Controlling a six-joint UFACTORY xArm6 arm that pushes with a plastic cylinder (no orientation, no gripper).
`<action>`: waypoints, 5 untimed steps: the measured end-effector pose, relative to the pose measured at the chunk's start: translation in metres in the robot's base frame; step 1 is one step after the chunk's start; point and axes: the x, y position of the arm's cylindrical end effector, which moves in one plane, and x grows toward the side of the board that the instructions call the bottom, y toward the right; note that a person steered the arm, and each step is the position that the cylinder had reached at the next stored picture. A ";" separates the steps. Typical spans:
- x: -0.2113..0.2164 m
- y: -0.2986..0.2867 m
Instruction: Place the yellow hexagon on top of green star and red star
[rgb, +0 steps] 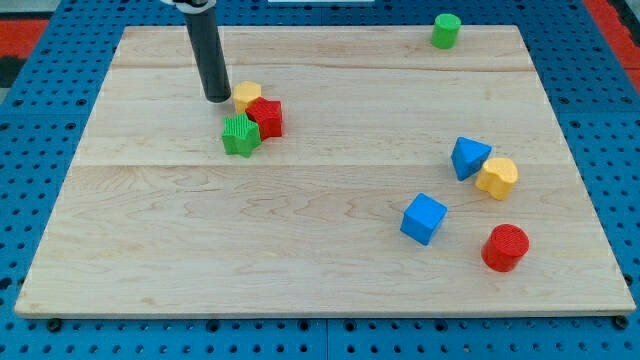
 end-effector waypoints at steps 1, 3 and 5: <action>-0.021 -0.025; -0.021 0.040; -0.031 0.021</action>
